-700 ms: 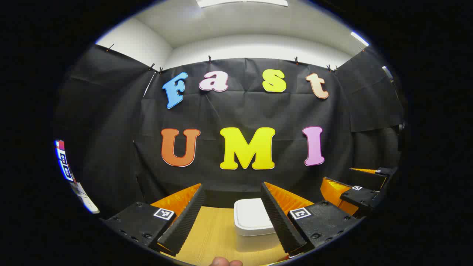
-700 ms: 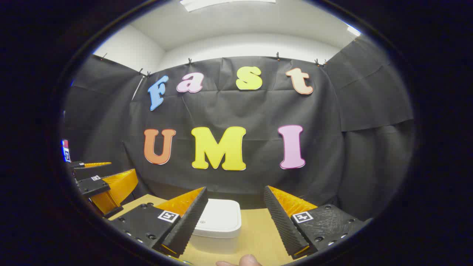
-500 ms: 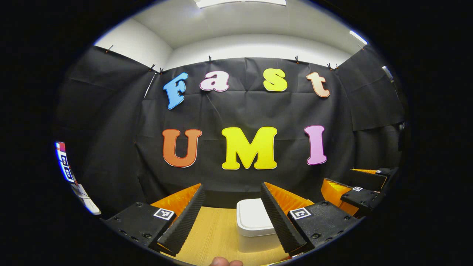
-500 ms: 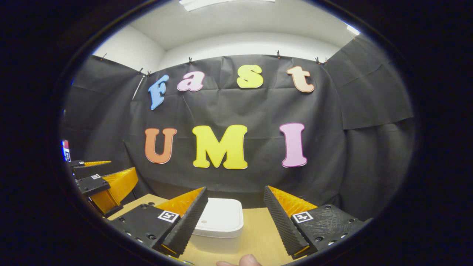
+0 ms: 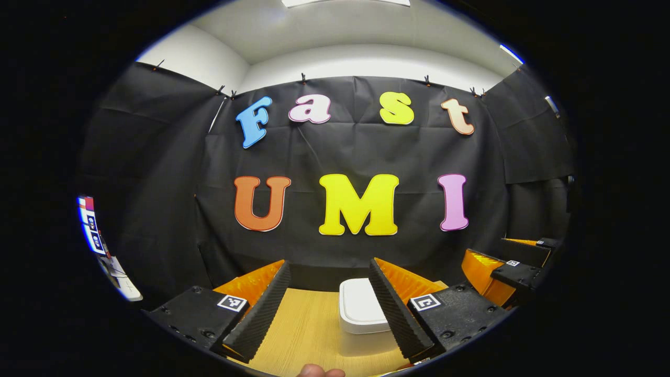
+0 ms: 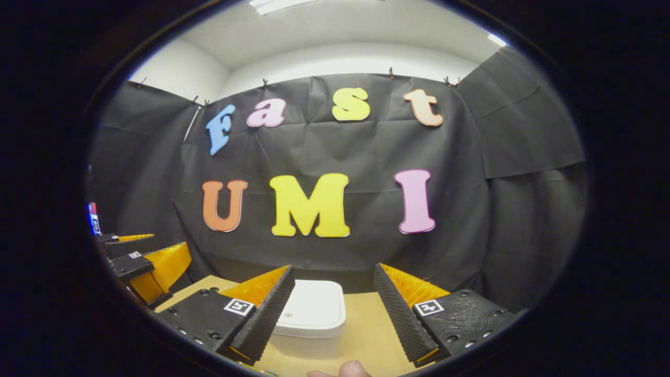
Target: Press the lid of the desktop garbage bin to open it, pick up the crumpled paper on the desktop and throw it into the bin, then pick up the pop can on the desktop and drop it into the bin, and finally close the garbage bin lid.
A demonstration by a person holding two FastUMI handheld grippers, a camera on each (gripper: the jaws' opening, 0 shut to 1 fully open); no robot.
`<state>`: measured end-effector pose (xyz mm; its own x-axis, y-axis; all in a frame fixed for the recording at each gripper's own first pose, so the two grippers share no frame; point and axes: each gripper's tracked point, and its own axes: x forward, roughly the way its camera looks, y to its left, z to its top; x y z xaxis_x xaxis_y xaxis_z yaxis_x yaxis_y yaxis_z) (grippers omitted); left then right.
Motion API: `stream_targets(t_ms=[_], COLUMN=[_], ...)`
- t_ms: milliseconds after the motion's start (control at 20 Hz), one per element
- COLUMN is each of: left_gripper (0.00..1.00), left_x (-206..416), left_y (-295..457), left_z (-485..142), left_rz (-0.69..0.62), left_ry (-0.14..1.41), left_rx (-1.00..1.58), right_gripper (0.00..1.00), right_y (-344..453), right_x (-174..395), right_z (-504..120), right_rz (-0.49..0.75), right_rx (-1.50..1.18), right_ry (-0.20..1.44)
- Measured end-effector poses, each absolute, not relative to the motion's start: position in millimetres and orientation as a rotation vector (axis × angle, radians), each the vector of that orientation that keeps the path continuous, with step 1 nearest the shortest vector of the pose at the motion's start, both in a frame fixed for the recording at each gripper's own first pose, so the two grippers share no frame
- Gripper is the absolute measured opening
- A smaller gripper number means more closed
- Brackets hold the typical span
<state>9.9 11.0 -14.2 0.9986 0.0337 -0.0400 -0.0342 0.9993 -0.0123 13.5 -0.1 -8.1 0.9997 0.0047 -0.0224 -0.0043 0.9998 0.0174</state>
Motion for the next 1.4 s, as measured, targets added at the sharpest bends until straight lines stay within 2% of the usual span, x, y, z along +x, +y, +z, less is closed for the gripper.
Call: stream_targets(t_ms=[100, 300, 450, 750, 850, 950, 1050, 1150, 1200, 1300, 1400], left_gripper=[0.97, 0.97, 0.97, 0.97, 0.97, 0.97, 0.97, 0.97, 0.97, 0.97, 0.97], left_x=[9.8, 10.2, 9.8, 8.0, 7.4, 6.2, 6.0, 3.9, 4.3, 1.9, 1.5], left_y=[11.8, 14.7, 14.9, 16.6, 19.1, 21.9, 25.3, 30.6, 33.8, 38.6, 44.3], left_z=[-15.4, -14.9, -15.0, -16.2, -13.7, -13.1, -13.6, -15.3, -14.5, -15.9, -18.0], left_rz=[0.033, 0.047, 0.049, 0.057, 0.065, 0.077, 0.090, 0.107, 0.117, 0.134, 0.151], left_ry=[0.041, 0.035, 0.039, 0.040, 0.038, 0.037, 0.039, 0.040, 0.040, 0.043, 0.051], left_rx=[-0.014, -0.009, -0.010, -0.020, -0.016, -0.011, -0.004, 0.007, 0.014, 0.022, 0.021], right_gripper=[0.97, 0.93, 0.97, 0.95, 0.78, 0.75, 0.60, 0.45, 0.27, 0.26, 0.00], right_y=[0.9, 4.8, 8.5, 12.3, 17.3, 23.1, 28.3, 28.2, 33.6, 43.4, 51.0], right_x=[14.4, 19.0, 26.3, 41.6, 49.2, 57.6, 67.1, 74.6, 78.8, 92.8, 96.1], right_z=[-9.3, -14.4, -18.7, -38.2, -50.0, -63.2, -78.2, -89.6, -96.0, -109.2, -121.9], right_rz=[0.006, 0.024, 0.042, 0.051, 0.067, 0.088, 0.108, 0.102, 0.116, 0.139, 0.170], right_rx=[0.011, -0.001, -0.007, -0.016, -0.012, -0.022, -0.011, -0.008, 0.002, -0.006, 0.014], right_ry=[0.027, 0.045, 0.069, 0.145, 0.186, 0.236, 0.289, 0.329, 0.347, 0.382, 0.427])
